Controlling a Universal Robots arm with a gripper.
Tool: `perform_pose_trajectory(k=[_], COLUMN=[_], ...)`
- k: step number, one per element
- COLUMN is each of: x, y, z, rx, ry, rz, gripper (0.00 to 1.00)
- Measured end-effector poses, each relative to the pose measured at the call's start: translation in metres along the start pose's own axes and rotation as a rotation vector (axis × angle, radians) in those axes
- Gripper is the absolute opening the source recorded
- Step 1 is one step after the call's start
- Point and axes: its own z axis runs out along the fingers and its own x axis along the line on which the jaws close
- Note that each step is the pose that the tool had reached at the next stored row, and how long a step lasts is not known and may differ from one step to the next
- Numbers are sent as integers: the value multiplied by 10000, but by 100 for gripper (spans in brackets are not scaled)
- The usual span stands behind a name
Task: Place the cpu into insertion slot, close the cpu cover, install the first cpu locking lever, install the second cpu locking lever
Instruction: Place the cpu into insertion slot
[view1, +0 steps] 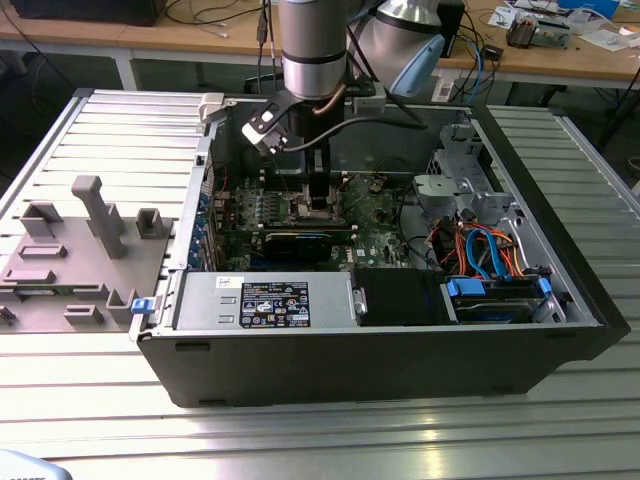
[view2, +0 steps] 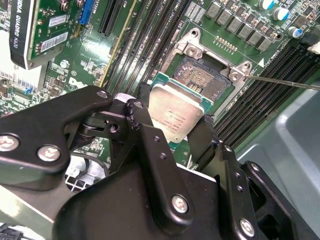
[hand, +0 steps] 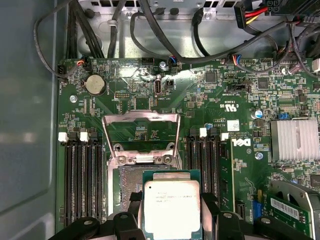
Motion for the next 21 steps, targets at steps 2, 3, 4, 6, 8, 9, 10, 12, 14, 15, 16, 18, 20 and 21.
perform_pose_trajectory(k=[2, 3, 4, 6, 8, 9, 10, 12, 14, 15, 16, 18, 20, 21], x=[0, 1, 1, 1, 1, 1, 1, 1, 2, 2, 2, 2, 2, 2], y=[0, -1, -1, -1, -2, -2, -2, -3, -3, -3, -3, -3, -4, -4], z=[4, 9, 14, 17, 22, 24, 26, 29, 32, 34, 36, 39, 42, 43], rx=[0, 0, -1, 0, 0, -1, 0, 0, -1, 0, 0, 0, 0, 0], ry=[0, 1, 0, 0, 0, 0, 0, 0, 0, 0, 0, 0, 0, 0], rz=[0, 0, 0, -1, -1, 0, 0, 0, 0, 0, 0, -1, 0, 0], gripper=[55, 55, 55, 55, 55, 55, 55, 55, 55, 55, 55, 55, 55, 55])
